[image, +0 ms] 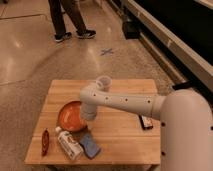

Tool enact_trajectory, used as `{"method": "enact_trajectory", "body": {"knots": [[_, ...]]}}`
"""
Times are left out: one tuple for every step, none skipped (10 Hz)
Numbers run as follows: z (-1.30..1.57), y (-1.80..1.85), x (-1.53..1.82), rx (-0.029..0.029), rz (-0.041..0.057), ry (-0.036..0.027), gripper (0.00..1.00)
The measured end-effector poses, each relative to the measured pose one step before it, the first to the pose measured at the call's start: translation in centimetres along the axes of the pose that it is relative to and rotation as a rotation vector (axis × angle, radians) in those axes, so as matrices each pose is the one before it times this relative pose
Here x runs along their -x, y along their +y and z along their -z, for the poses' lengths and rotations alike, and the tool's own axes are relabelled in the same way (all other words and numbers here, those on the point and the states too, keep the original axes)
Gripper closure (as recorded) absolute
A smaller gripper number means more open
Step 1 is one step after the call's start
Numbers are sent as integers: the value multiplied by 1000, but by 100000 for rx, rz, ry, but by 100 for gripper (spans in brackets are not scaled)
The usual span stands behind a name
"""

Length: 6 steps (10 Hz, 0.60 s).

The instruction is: Drag the ceramic bowl in a circle

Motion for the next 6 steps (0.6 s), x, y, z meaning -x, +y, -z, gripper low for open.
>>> {"method": "enact_trajectory", "body": {"knots": [[162,-102,-965,-557,-1089,1348,84],[530,-56,-1179,-783,-1334,1419,93],[770,27,-1464,-1057,-1494,1698,99],[1101,494,-2069,-465,-2006,2413,100],[1001,568,-1944,-303,-2089,2265,100],[821,510,-1659,-444,-1759,1795,100]]}}
